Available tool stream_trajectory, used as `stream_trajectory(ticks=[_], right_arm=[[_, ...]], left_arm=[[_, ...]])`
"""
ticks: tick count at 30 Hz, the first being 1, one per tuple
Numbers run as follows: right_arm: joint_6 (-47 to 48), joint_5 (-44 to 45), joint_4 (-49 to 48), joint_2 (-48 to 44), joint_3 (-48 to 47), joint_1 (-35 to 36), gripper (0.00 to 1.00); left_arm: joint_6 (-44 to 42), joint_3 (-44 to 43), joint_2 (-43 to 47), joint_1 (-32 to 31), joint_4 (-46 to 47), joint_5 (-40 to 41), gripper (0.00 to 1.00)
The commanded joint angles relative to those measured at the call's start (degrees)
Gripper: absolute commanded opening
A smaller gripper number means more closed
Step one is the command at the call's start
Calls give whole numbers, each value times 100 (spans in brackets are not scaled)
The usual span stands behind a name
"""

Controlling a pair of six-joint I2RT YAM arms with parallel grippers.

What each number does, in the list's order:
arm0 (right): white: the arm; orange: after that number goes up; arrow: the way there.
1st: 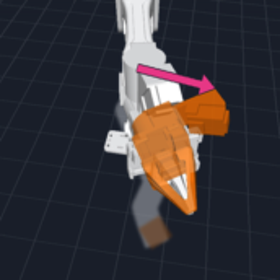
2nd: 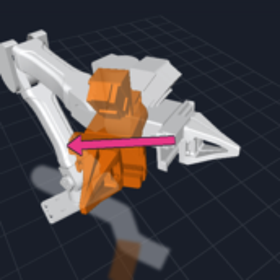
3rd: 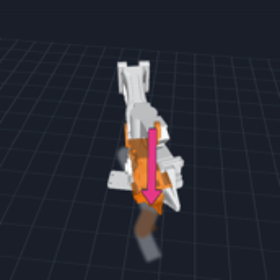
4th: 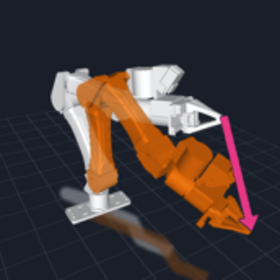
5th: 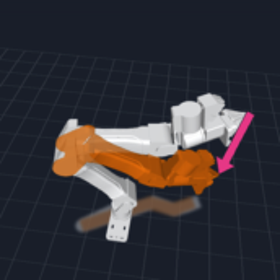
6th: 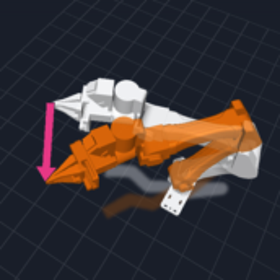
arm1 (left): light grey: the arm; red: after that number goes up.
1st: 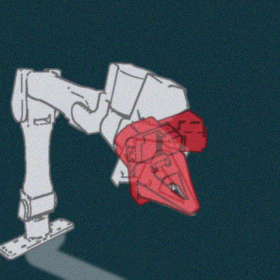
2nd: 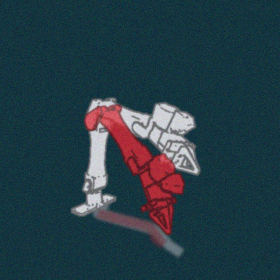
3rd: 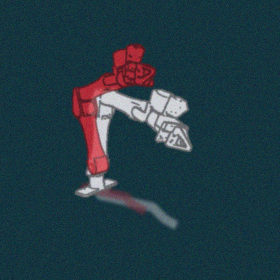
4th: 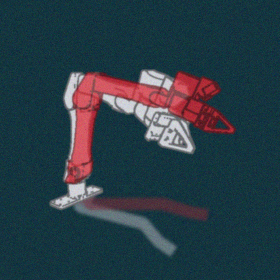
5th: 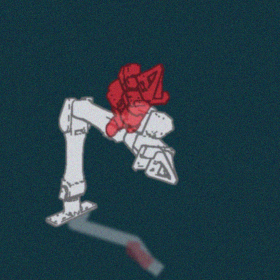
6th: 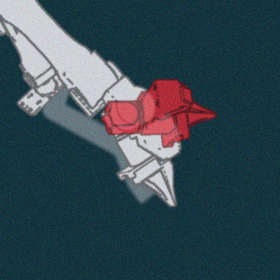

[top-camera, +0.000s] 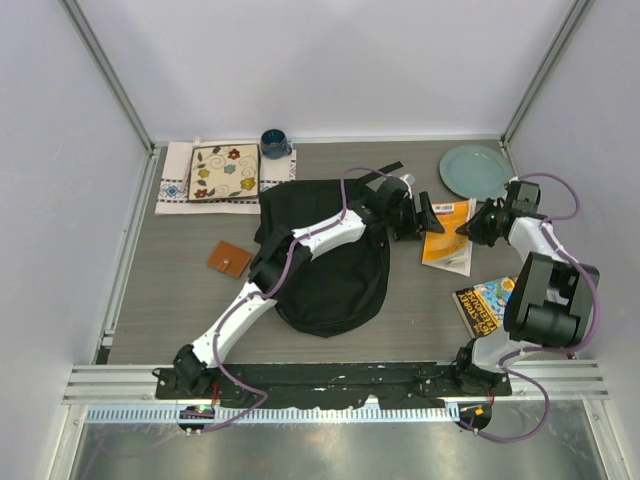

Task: Pack the student bag
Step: Pick up the book from the center of the board.

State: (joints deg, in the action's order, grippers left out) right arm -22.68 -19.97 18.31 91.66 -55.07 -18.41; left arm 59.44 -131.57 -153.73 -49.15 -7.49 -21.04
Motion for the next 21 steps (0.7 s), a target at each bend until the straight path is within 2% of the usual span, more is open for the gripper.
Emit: stream_trajectory(ticks=[1,2,3,7,12,16,19,21], right_arm=[[-123,90,638,-1200,-557,-39,0],[-140,20,761,-1333,-627,-118,0],[-167,-42,832,-1483,-776,-136,0],[-342,-349,1000,-2177,-848,-136,0],[-772,-1210,736,-3144,-637,-136,0],[-1028,-1624,727,-3628,-567,-136,0],[-1011,-1835,832,-3944,-531,-58,0],[-1019,-1870,920,-4102,-470,57,0]], left_arm=[[-466,463,1010,-166,-315,37,88],[-538,587,1221,-157,-358,125,91],[-600,754,1693,-148,-333,274,99],[-853,1956,2987,-78,-34,591,99],[-1294,2950,4490,-86,-420,1039,100],[-1277,4530,6026,-86,-113,1610,100],[-1338,5209,6688,-78,-68,2050,99],[-1469,5430,7224,-78,-358,2480,100]])
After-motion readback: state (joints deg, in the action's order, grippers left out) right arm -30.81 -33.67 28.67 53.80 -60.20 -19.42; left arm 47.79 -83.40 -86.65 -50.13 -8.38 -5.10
